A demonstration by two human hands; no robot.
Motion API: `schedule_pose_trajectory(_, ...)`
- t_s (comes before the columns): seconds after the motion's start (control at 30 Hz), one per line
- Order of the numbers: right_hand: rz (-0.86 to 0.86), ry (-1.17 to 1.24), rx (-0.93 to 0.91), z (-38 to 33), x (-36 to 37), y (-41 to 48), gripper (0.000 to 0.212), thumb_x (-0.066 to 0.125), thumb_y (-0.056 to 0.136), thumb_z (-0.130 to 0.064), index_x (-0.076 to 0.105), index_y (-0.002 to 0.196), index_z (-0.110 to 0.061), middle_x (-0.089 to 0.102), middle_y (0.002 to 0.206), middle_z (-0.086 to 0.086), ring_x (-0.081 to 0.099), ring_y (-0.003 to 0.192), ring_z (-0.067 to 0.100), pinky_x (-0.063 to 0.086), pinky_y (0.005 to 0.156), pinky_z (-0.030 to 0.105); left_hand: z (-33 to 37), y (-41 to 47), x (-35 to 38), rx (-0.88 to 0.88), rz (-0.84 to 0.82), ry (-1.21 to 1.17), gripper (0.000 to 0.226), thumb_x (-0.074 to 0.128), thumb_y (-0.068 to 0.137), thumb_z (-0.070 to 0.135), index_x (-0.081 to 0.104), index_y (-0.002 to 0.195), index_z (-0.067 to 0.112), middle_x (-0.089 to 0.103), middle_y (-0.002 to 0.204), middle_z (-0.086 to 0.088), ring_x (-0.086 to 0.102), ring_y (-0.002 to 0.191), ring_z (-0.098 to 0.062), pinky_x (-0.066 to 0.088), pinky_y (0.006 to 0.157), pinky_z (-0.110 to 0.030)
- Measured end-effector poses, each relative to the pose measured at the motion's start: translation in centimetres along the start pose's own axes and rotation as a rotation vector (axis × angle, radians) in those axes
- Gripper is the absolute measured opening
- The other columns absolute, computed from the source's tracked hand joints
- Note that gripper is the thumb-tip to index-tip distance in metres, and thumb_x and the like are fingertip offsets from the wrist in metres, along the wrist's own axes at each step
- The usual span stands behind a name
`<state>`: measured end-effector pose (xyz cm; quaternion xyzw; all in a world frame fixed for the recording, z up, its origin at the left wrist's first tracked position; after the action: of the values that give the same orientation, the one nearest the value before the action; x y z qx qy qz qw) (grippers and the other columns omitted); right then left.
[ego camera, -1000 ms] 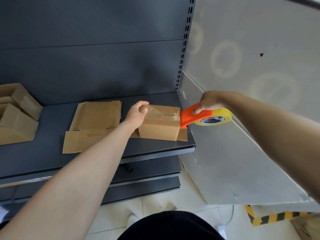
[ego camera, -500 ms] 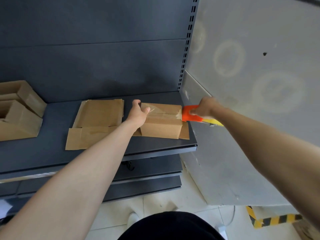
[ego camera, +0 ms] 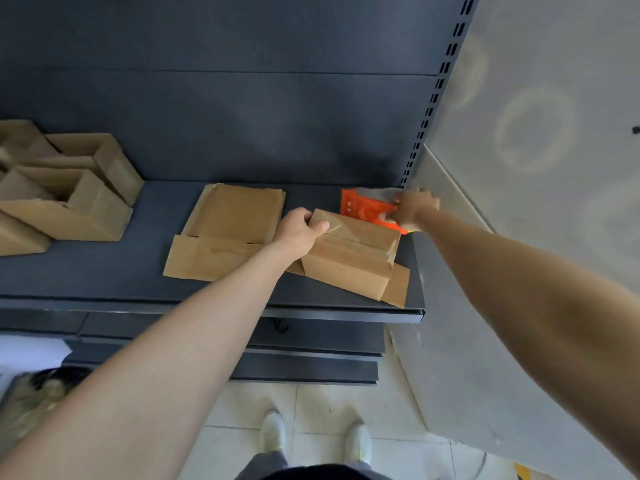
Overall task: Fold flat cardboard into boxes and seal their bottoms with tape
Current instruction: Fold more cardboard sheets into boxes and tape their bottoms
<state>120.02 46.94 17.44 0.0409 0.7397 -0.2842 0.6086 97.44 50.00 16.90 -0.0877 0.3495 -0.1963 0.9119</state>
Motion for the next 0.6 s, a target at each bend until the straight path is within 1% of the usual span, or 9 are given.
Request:
schedule_pose_trajectory(0.07,-0.003,0.036,-0.013,-0.3,0.4,0.7,0.063,0.062,0.086,-0.050,0.046,0.140,-0.023,0.048,0.141,0.011,0.033,0.136,0.036,0.029,0.112,0.041,-0.2,0.0,0.1,-0.005,0.005,-0.003,0.038,0.057,0.094,0.032,0.053,0.123,0.008,0.058,0.123,-0.007,0.055,0.111,-0.023,0.045,0.091,-0.033)
schedule_pose_trajectory(0.17,-0.027,0.172,-0.040,-0.6,1.6,1.0,0.061,0.069,0.086,-0.035,0.049,0.138,-0.011,0.051,0.139,0.013,0.045,0.130,0.032,0.036,0.109,0.035,-0.2,0.1,0.2,-0.005,0.005,0.006,0.037,0.057,0.094,0.033,0.053,0.121,0.009,0.059,0.122,-0.007,0.056,0.110,-0.023,0.046,0.092,-0.034)
schedule_pose_trajectory(0.3,0.037,0.302,-0.069,-0.3,0.5,0.0,0.036,0.057,0.093,-0.021,0.060,0.127,-0.007,0.058,0.131,0.014,0.051,0.124,0.031,0.039,0.103,0.034,0.0,0.3,0.3,-0.015,-0.001,0.028,0.034,0.056,0.094,0.034,0.055,0.117,0.009,0.060,0.115,-0.006,0.057,0.105,-0.024,0.047,0.089,-0.035)
schedule_pose_trajectory(0.33,0.084,0.315,-0.038,0.0,-0.5,-0.5,0.033,0.054,0.094,-0.024,0.064,0.119,-0.005,0.061,0.123,0.016,0.055,0.116,0.032,0.045,0.094,0.035,0.0,0.4,0.3,-0.016,-0.003,0.030,0.033,0.056,0.093,0.034,0.055,0.115,0.009,0.061,0.114,-0.007,0.058,0.105,-0.024,0.046,0.089,-0.035)
schedule_pose_trajectory(0.37,0.117,0.337,0.020,0.4,-1.4,-1.1,0.034,0.054,0.093,-0.031,0.064,0.106,-0.001,0.063,0.109,0.017,0.060,0.102,0.032,0.050,0.077,0.033,0.0,0.5,0.2,-0.020,-0.008,0.026,0.034,0.057,0.093,0.035,0.055,0.115,0.009,0.061,0.114,-0.007,0.058,0.105,-0.025,0.046,0.089,-0.035)
schedule_pose_trajectory(0.4,0.123,0.369,0.078,0.8,-1.9,-1.8,0.037,0.056,0.091,-0.039,0.061,0.094,-0.002,0.062,0.096,0.016,0.061,0.087,0.030,0.047,0.060,0.030,0.1,0.5,0.2,-0.025,-0.016,0.021,0.035,0.057,0.093,0.035,0.055,0.116,0.008,0.061,0.116,-0.008,0.057,0.106,-0.025,0.046,0.090,-0.035)
schedule_pose_trajectory(0.43,0.086,0.416,0.139,1.1,-1.9,-2.6,0.043,0.058,0.088,-0.048,0.057,0.086,-0.005,0.061,0.085,0.013,0.060,0.075,0.028,0.044,0.052,0.027,0.2,0.5,0.2,-0.031,-0.026,0.022,0.037,0.058,0.093,0.035,0.054,0.118,0.008,0.060,0.118,-0.009,0.057,0.108,-0.025,0.045,0.090,-0.035)
schedule_pose_trajectory(0.5,-0.055,0.514,0.239,1.3,-0.9,-4.3,0.056,0.060,0.080,-0.063,0.055,0.083,-0.008,0.059,0.072,0.010,0.060,0.061,0.025,0.052,0.056,0.028,0.6,0.5,0.2,-0.042,-0.036,0.034,0.040,0.056,0.094,0.034,0.052,0.122,0.007,0.058,0.122,-0.009,0.055,0.111,-0.026,0.043,0.089,-0.033)
schedule_pose_trajectory(0.6,-0.200,0.554,0.323,1.0,1.2,-6.3,0.076,0.064,0.069,-0.072,0.056,0.104,-0.004,0.061,0.077,0.012,0.062,0.065,0.026,0.058,0.074,0.035,1.2,0.3,0.3,-0.050,-0.033,0.061,0.044,0.053,0.096,0.031,0.046,0.130,0.004,0.054,0.129,-0.010,0.052,0.117,-0.028,0.041,0.089,-0.032)
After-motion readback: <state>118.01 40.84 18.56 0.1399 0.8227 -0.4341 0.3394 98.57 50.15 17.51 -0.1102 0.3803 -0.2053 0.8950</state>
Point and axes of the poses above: each hand's wrist, its own y-axis towards the middle knuckle, its own x-axis out of the palm, z = x × y, the point moved 5 cm from there along y, towards the middle knuckle
